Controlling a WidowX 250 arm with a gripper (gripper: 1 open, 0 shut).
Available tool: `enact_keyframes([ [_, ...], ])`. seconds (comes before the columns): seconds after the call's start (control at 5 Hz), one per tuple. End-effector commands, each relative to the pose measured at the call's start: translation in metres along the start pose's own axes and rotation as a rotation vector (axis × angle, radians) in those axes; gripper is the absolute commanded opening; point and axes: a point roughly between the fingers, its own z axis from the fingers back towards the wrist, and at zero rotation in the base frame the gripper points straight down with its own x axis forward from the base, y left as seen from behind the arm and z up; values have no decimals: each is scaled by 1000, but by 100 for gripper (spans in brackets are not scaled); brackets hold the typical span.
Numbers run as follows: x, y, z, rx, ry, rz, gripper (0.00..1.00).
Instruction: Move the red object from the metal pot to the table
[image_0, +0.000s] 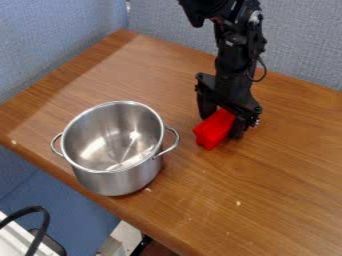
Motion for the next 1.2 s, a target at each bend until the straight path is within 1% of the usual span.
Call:
enact_keyframes([
  [0.0,6,9,13,-4,-31,37,100],
  [0.4,6,11,20,-21,-26,55,100],
  [1.0,5,12,32,-38,-29,75,100],
])
